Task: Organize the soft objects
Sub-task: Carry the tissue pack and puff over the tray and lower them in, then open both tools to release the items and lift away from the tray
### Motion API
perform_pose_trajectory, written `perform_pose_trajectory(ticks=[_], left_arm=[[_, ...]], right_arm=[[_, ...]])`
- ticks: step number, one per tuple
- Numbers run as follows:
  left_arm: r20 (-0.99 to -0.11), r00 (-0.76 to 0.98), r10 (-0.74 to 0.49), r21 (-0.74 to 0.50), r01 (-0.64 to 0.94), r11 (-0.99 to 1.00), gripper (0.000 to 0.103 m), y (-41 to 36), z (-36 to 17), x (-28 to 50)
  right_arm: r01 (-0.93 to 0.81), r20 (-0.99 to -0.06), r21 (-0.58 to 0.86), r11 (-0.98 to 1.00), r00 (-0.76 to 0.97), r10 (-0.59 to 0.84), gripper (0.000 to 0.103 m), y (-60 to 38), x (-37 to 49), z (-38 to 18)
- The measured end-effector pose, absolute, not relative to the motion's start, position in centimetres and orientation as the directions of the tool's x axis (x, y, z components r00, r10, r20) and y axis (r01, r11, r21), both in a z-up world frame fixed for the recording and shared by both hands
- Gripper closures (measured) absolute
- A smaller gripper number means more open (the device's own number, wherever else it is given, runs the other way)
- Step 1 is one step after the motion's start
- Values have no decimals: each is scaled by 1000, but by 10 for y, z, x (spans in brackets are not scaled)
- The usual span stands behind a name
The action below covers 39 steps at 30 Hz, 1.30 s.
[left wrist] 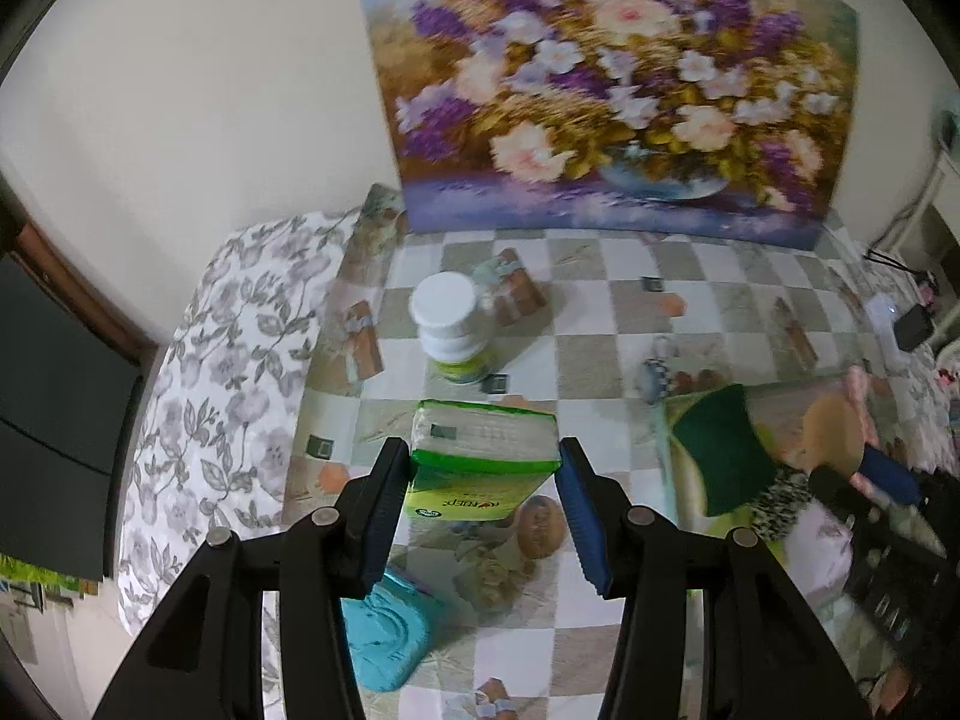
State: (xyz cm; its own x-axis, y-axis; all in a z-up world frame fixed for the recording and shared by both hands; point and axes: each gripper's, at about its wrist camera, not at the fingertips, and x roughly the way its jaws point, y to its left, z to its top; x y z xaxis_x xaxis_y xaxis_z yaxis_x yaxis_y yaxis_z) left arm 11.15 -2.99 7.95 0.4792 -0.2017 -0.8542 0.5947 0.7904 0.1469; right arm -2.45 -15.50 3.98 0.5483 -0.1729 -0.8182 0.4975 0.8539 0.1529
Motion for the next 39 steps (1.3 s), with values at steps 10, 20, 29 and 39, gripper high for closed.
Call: perform_pose_trajectory(ticks=[10, 20, 29, 39], left_arm=[[-860, 428, -279, 132, 713, 688, 51, -63, 68, 44], [-937, 229, -263, 46, 829, 557, 51, -102, 9, -12], [-978, 88, -189, -38, 816, 577, 51, -109, -43, -22], [-978, 61, -201, -84, 765, 638, 37, -97, -52, -14]], right_arm=[[649, -814, 142, 747, 506, -286, 55, -201, -93, 48], [684, -896, 136, 716, 394, -206, 55, -213, -116, -9], [701, -951, 145, 698, 294, -98, 55, -213, -127, -64], [712, -965, 121, 692, 249, -88, 41, -209, -135, -82]])
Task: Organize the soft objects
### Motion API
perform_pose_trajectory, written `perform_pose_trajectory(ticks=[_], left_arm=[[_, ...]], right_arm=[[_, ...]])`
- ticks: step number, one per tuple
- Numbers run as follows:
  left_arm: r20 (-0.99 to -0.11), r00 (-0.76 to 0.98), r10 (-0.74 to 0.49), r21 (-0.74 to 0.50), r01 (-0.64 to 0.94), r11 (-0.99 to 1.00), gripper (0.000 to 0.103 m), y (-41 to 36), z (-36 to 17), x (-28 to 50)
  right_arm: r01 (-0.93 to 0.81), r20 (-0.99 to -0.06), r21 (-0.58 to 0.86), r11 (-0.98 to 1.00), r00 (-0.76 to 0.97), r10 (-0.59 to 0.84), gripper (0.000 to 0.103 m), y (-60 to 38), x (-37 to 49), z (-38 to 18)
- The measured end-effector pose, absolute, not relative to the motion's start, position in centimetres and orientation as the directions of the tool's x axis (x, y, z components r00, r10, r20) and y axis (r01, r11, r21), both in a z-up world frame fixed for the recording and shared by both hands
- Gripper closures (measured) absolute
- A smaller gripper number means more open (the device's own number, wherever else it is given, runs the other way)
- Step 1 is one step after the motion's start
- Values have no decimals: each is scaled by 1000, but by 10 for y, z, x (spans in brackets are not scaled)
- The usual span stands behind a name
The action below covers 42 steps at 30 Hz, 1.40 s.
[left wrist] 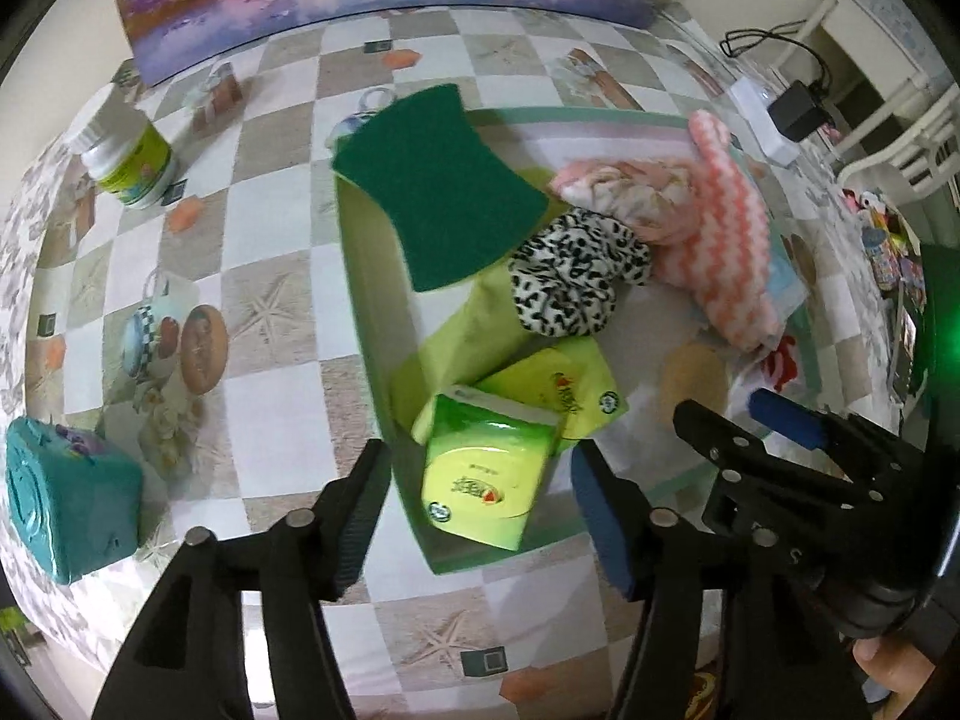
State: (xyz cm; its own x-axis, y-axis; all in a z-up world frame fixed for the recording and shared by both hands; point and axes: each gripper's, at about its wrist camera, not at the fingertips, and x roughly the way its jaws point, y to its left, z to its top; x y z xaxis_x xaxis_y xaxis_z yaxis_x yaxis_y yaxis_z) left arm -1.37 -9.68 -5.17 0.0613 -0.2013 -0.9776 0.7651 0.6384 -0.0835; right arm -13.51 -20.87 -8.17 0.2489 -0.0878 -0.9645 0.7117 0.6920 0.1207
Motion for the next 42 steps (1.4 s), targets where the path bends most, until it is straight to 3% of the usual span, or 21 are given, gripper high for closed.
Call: perform_pose_trajectory(ticks=[4, 7, 10, 12, 17, 29, 42], left_arm=[[-972, 93, -214, -77, 740, 669, 32, -84, -47, -6], [-970, 144, -195, -35, 713, 700, 22, -73, -46, 0], [-969, 181, -171, 0, 686, 727, 21, -63, -48, 5], [-969, 185, -164, 3, 672, 741, 20, -56, -51, 8], [-964, 214, -159, 14, 636, 772, 11, -35, -53, 11], [-935, 302, -184, 13, 549, 836, 9, 10, -37, 6], [-901, 412, -138, 103, 510, 854, 9, 32, -18, -8]], right_arm=[[719, -964, 100, 688, 241, -112, 38, -205, -138, -78], [725, -962, 90, 683, 240, -128, 31, -203, -138, -78], [724, -962, 87, 685, 240, -131, 30, -195, -143, -76], [721, -961, 82, 689, 239, -136, 16, -190, -145, -76], [727, -943, 73, 682, 273, -189, 0, -174, -152, -66], [701, -914, 30, 712, 307, -264, 0, -122, -173, -39], [687, -881, 21, 726, 356, -312, 0, -113, -178, -25]])
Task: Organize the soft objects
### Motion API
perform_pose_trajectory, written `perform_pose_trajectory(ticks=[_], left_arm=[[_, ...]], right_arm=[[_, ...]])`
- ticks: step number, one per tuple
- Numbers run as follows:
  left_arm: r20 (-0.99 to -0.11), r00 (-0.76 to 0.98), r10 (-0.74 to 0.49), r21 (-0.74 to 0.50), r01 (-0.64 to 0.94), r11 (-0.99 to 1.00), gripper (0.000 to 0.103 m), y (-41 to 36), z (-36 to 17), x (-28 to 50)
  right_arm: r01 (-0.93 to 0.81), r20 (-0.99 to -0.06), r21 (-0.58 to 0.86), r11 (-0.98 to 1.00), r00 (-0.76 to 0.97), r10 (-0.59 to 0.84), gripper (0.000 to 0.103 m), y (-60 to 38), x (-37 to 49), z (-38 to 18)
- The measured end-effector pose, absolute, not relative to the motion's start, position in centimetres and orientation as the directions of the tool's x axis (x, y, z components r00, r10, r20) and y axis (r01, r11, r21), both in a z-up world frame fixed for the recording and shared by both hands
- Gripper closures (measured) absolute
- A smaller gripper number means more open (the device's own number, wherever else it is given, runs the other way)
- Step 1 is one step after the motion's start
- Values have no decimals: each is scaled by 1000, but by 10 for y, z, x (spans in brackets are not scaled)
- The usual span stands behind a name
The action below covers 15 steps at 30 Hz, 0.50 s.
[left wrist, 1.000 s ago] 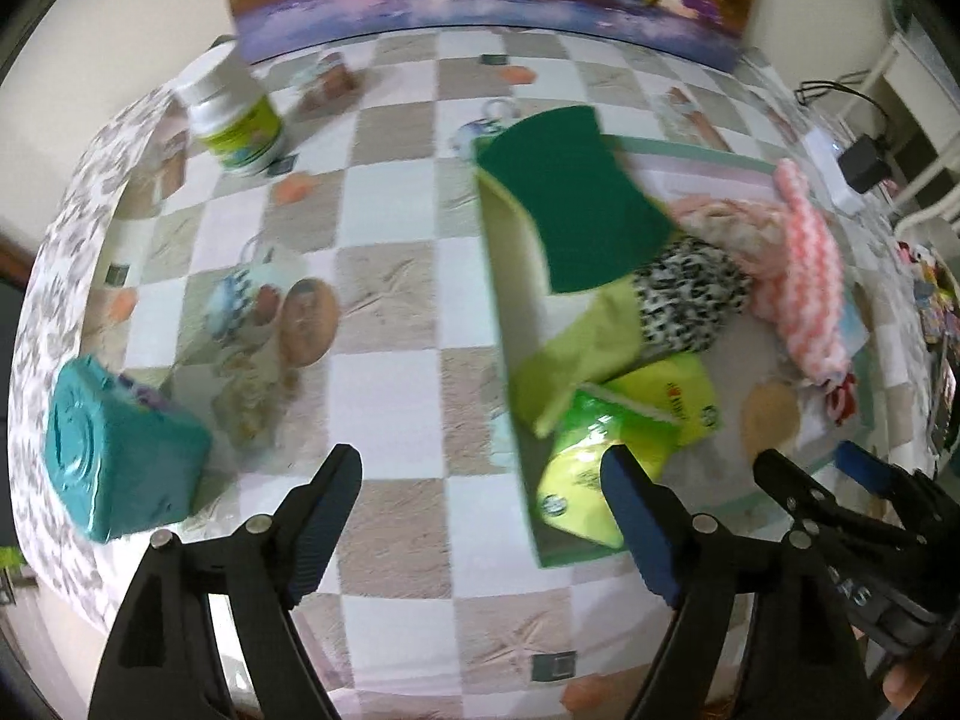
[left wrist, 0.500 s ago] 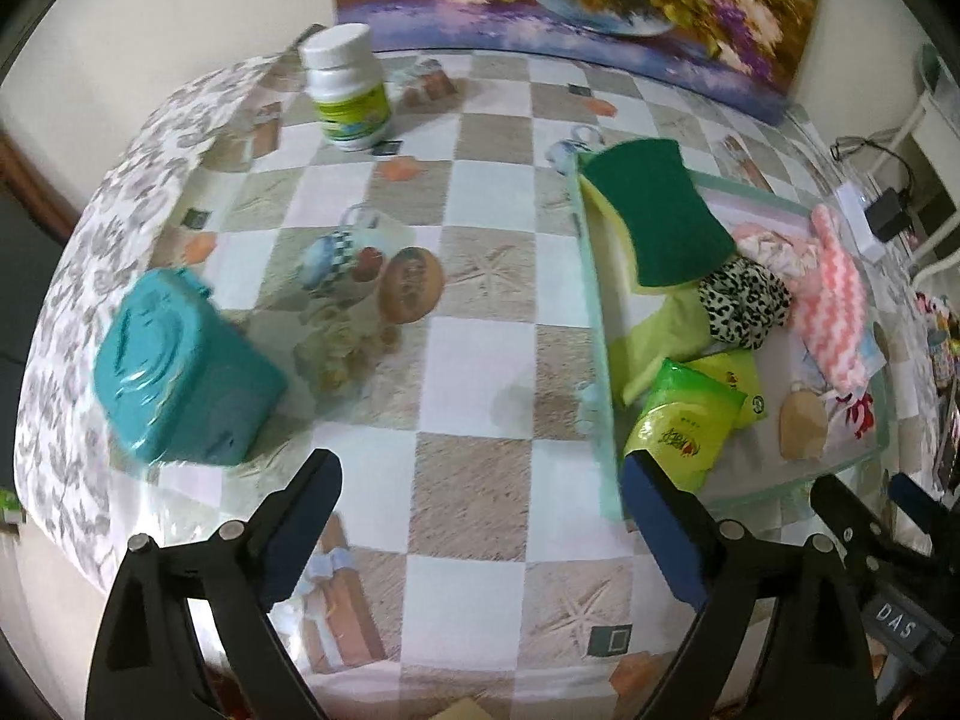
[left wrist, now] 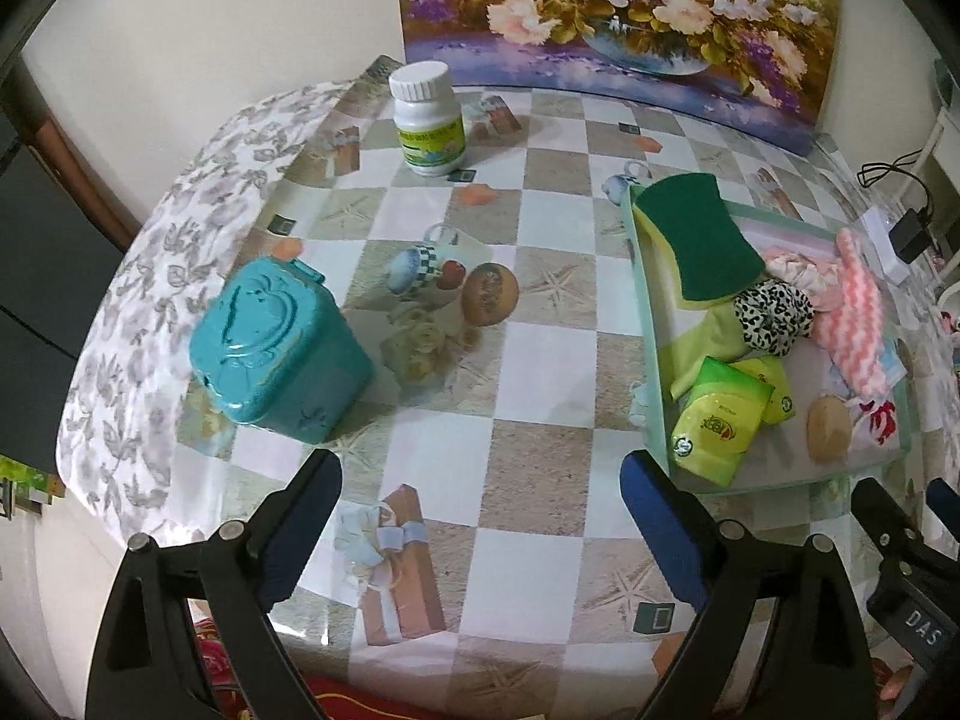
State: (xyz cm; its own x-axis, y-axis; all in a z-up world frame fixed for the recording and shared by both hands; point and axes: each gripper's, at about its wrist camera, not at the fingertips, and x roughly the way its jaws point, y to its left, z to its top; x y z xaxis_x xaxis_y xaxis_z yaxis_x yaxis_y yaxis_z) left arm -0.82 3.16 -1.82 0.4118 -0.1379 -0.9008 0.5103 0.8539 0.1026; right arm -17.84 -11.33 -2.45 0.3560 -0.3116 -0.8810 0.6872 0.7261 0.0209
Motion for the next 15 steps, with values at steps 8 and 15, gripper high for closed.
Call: perform_pose_trajectory(ticks=[8, 15], left_arm=[[-898, 423, -123, 123, 508, 852, 9, 30, -16, -9], [-914, 399, -71, 155, 507, 848, 9, 28, -25, -7]], right_arm=[[688, -867, 27, 725, 378, -326, 0, -112, -179, -17], [686, -861, 24, 727, 384, -334, 0, -113, -178, -15]])
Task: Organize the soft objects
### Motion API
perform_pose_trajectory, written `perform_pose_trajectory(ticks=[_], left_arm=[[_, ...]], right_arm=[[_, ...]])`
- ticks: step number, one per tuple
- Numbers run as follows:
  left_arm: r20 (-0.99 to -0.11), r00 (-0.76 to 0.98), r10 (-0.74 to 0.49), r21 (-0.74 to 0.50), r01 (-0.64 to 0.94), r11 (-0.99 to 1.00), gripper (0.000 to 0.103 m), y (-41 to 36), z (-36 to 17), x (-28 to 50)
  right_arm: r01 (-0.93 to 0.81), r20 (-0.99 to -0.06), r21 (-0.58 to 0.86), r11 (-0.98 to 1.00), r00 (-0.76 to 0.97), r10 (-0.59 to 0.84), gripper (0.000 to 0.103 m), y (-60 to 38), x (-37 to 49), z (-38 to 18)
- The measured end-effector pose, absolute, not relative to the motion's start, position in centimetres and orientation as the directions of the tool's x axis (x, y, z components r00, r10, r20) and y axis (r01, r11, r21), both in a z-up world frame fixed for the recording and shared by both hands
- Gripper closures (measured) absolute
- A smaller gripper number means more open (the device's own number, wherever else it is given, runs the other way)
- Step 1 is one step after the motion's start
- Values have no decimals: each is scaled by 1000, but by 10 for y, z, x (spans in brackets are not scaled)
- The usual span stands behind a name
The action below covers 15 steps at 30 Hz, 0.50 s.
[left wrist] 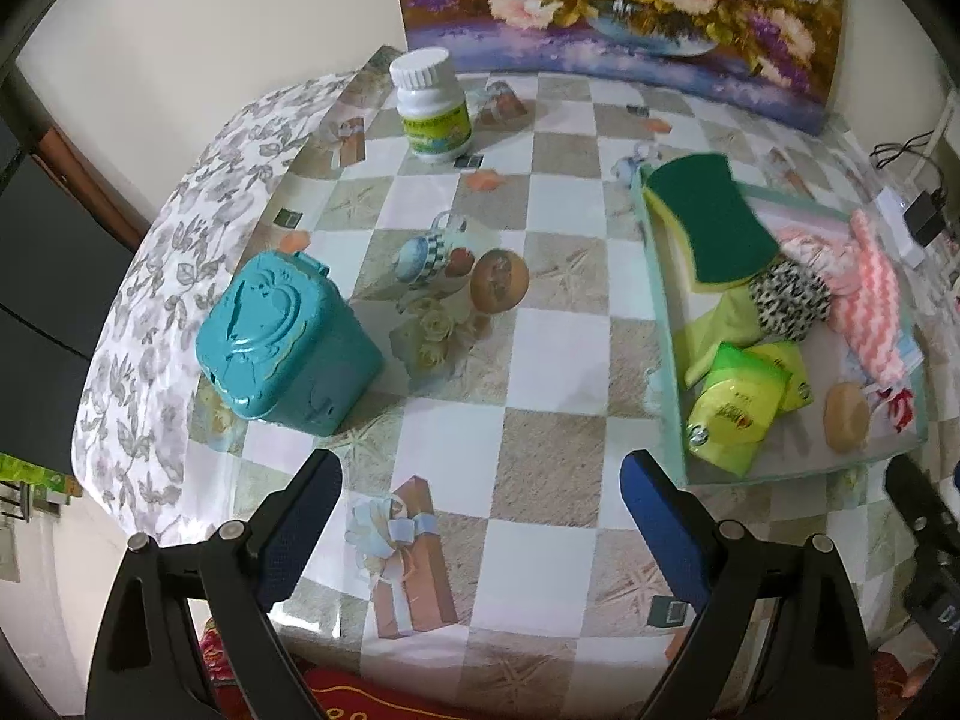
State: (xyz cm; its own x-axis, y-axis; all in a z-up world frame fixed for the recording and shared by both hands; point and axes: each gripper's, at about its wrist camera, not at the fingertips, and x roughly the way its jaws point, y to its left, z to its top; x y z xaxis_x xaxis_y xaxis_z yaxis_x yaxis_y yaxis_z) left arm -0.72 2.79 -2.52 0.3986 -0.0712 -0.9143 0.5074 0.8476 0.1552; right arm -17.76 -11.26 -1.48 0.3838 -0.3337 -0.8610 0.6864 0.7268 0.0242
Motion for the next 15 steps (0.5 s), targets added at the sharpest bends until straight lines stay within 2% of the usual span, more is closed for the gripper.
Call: perform_pose_trajectory(ticks=[15], left_arm=[[-925, 376, -48, 162, 505, 848, 9, 29, -28, -5]], right_arm=[[685, -867, 0, 729, 362, -341, 0, -117, -175, -18]])
